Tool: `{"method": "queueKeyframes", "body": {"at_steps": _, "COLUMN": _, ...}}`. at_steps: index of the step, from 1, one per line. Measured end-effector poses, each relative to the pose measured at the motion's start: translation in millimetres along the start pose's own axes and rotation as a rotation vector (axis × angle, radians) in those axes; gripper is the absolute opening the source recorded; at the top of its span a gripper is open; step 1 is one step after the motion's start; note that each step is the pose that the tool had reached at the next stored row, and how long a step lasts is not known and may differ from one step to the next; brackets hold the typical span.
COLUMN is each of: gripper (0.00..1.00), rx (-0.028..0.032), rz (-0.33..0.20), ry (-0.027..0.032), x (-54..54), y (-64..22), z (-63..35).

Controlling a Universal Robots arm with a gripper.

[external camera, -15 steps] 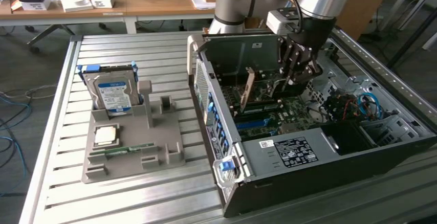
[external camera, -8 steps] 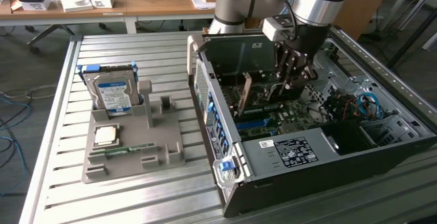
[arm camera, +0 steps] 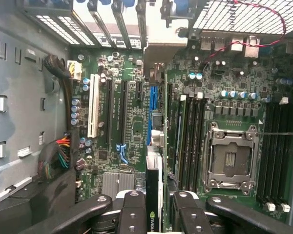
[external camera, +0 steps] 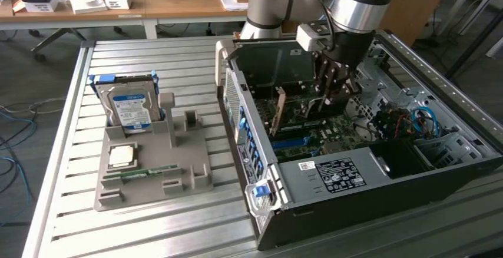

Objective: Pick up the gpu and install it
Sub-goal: 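Insert the gpu into the slot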

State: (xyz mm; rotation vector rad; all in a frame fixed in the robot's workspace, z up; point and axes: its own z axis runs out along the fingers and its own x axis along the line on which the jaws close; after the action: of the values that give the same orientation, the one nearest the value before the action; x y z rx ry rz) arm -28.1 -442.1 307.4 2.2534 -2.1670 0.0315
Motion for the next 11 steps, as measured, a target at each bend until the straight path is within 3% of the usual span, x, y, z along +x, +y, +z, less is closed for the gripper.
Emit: {"method": "queueKeyframes", "body": {"at_steps": 11, "gripper": 0.26, "rx": 0.0006, "rz": 0.0, "ry": -0.0001, "x": -0.2, "y": 0.0, "z": 6.3}}
